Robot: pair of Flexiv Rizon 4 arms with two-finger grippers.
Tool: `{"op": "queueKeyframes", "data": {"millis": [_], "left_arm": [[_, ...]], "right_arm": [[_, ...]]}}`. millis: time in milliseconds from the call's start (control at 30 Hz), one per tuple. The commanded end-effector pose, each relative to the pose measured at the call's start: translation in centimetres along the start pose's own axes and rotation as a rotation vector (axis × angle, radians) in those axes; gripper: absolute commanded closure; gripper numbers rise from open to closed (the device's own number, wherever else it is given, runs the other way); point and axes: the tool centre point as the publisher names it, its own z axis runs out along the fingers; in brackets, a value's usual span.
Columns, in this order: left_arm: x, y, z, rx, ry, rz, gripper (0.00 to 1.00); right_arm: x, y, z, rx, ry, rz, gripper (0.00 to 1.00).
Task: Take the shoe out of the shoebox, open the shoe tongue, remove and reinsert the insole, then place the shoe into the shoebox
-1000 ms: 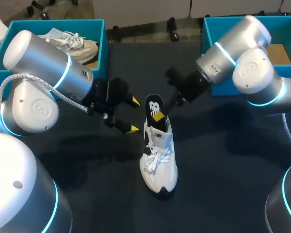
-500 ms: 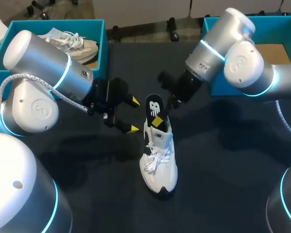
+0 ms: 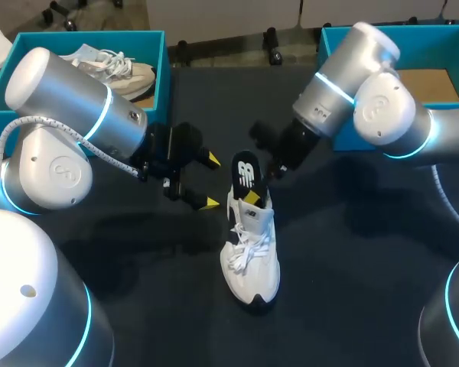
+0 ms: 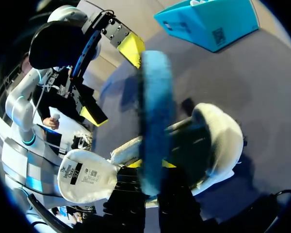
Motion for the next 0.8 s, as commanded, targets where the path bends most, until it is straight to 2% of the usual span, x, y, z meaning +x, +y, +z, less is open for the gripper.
{"op": "queueKeyframes", "data": {"millis": [33,233,800], "left_arm": [[0.1,0.0,0.0,-0.002,-0.001,0.000,0.00],[0.1,0.0,0.0,-0.002,-0.001,0.000,0.00],[0.1,0.0,0.0,-0.002,-0.001,0.000,0.00]], "right_arm": [[0.1,0.6,-0.4,0.021,0.013,0.006,1.00],[0.5,0.9,-0.7,-0.005,0.033,0.017,1.00],[0.6,-1.1,1.8,0.108,0.108,0.095,1.00]]}}
